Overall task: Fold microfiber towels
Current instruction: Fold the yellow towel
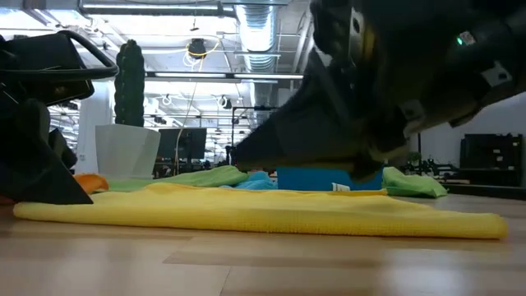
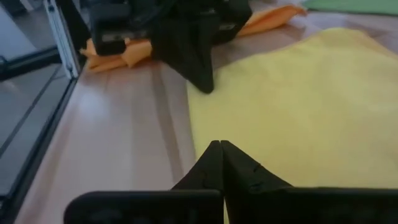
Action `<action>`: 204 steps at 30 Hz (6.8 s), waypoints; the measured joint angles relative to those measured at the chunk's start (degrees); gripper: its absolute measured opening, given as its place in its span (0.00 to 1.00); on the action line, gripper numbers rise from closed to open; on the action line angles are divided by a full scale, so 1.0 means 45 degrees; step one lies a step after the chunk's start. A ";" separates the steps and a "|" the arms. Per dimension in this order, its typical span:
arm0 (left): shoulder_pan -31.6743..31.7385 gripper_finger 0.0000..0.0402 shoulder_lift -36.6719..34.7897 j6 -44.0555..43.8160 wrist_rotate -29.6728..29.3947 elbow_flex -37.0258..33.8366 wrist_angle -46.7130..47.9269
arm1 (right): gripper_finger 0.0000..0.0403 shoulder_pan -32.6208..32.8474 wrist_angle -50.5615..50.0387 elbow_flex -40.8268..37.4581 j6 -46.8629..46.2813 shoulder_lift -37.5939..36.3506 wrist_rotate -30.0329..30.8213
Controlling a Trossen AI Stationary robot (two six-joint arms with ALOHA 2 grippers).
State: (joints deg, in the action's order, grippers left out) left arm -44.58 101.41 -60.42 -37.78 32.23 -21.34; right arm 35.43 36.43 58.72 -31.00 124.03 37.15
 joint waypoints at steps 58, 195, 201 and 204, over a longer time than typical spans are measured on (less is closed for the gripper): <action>0.0342 0.00 0.2220 0.1868 0.0331 0.1778 -0.1296 | 0.05 0.0838 -0.0993 -0.0040 -0.2410 0.0893 0.0727; 0.3052 0.00 0.5207 0.6623 0.2576 0.7766 0.0297 | 0.14 0.3706 -1.1000 -0.0557 -0.8347 -0.2443 0.0827; 0.3049 0.00 0.5207 0.6609 0.2585 0.7766 0.0333 | 0.06 0.3487 -1.1133 0.0149 -0.7661 -0.2390 0.0374; 0.3047 0.00 0.5207 0.6604 0.2622 0.7766 0.0339 | 0.07 0.3212 -1.1199 0.0813 -0.6655 -0.2390 0.0402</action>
State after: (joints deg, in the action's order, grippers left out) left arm -30.87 124.84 -30.70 -25.99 67.18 -19.81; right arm 49.88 -13.97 62.38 -60.95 113.27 38.96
